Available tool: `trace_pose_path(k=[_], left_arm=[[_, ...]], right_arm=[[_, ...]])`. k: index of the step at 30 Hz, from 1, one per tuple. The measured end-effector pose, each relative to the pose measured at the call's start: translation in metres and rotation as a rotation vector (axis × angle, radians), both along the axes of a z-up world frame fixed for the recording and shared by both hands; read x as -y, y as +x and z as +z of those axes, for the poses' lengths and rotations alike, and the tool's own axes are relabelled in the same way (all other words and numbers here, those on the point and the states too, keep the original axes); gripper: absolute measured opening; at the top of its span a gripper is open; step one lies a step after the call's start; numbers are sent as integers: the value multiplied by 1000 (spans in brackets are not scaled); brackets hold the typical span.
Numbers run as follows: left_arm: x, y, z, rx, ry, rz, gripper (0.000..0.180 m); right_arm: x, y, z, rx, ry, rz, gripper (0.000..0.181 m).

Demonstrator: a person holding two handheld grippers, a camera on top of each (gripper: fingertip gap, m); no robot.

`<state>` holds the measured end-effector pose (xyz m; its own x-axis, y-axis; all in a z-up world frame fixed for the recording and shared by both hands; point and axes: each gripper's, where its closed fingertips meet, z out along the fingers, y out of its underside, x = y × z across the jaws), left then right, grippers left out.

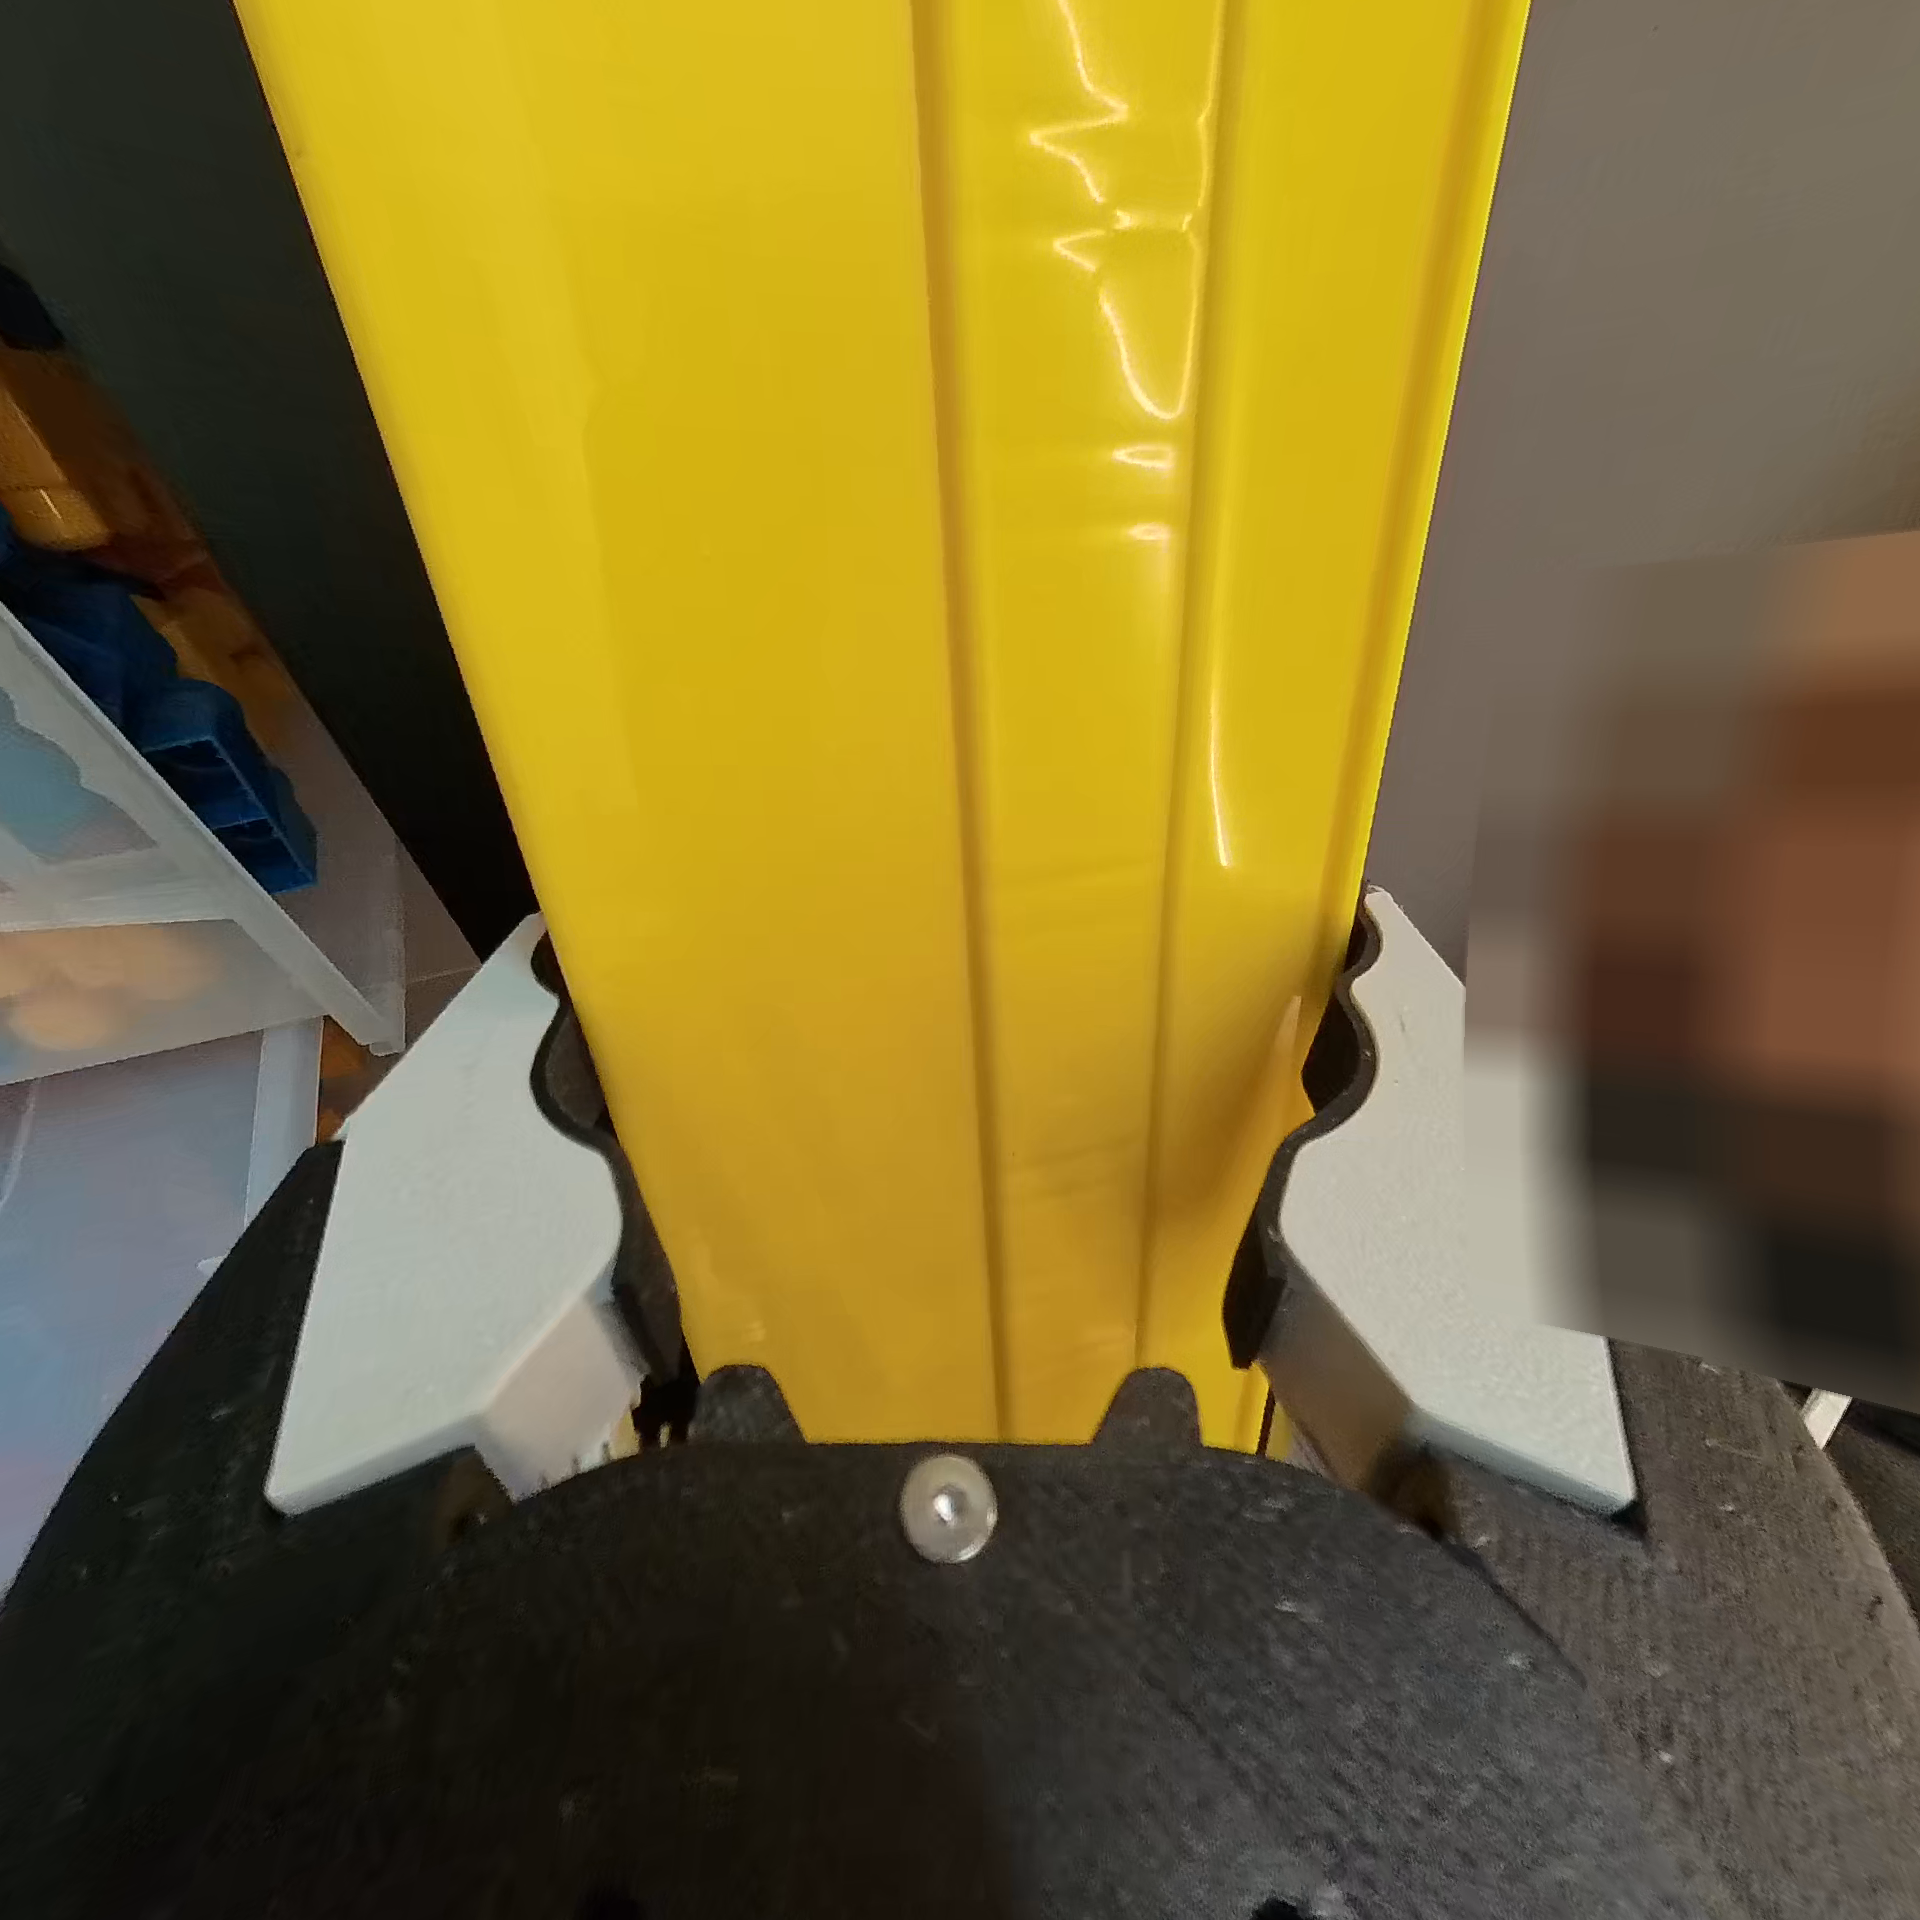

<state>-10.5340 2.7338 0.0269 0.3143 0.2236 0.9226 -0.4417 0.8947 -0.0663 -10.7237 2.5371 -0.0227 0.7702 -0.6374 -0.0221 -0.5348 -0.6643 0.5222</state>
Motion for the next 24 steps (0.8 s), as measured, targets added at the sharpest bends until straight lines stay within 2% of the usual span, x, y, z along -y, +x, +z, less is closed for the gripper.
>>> trace_pose_path(k=[1,9,12,15,17,22,24], left_arm=[[0,0,0,0,0,-2,135],[-1,-1,0,2,-2,-12,138],[-2,-1,1,4,-2,-19,138],[-3,-2,1,5,-3,-27,138],[-4,-3,1,7,-4,-34,138],[-5,-2,2,9,-5,-48,139],[-7,-3,2,4,-6,-52,139]], right_arm=[[1,2,8,0,-20,1,41],[-5,42,99,237,-104,-112,43],[-40,67,121,416,-10,-171,43],[-106,97,110,529,224,-209,42],[-144,107,86,512,326,-201,42],[-183,107,17,356,376,-165,42],[-189,118,10,387,401,-184,41]])
